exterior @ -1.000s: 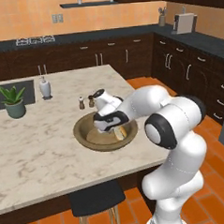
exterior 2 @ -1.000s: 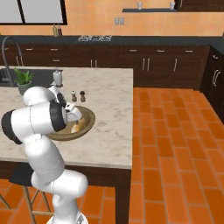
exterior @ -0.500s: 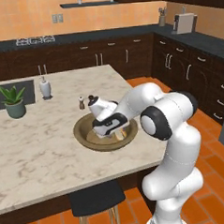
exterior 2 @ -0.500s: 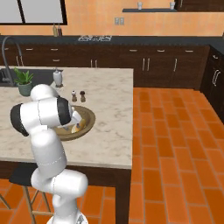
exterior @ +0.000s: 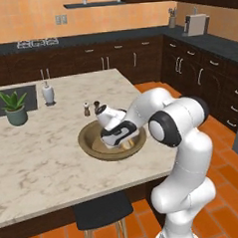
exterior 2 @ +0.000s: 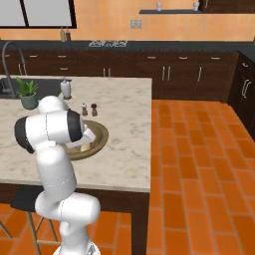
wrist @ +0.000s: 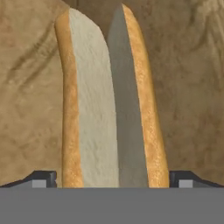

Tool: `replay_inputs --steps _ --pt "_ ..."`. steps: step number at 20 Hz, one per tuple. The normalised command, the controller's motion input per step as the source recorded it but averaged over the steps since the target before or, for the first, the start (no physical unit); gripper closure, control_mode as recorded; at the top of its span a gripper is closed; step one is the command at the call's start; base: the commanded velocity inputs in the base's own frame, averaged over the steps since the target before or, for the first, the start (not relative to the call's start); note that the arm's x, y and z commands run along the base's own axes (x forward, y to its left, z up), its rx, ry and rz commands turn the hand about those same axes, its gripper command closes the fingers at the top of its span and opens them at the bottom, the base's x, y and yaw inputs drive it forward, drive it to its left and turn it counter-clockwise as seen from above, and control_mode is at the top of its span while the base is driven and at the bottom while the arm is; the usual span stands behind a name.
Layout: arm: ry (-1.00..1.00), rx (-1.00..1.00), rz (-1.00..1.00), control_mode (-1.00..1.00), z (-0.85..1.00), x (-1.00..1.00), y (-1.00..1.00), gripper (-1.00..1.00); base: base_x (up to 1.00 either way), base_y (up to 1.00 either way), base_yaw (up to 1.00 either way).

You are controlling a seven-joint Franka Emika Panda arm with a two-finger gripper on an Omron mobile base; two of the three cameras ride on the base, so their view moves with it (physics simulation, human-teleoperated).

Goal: Place one bun and one sausage from the bowl on each plate.

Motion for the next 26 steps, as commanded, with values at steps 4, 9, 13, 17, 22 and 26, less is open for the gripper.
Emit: replay_inputs --steps 4,9,13,17,22,26 --pt "0.0 -0.07 0.0 -1.0 -0.56 0.0 0.02 1.0 0.0 0.0 0.0" --pt "0.0 -0.01 0.0 -1.0 -0.12 -0.02 0.0 1.0 0.0 0.0 0.0" --pt "-0.18 0.1 0.0 -1.0 0.45 -0.68 -0.24 1.0 0.0 0.0 0.0" --pt "-0.18 0.17 0.0 -1.0 1.0 -0.79 -0.28 1.0 0.0 0.0 0.0" --pt "-0.26 0.19 0.01 -1.0 1.0 -0.98 -0.55 1.0 0.0 0.0 0.0" --pt "-0.15 0.21 0.04 -1.0 1.0 -1.0 -0.54 1.0 0.0 0.0 0.0"
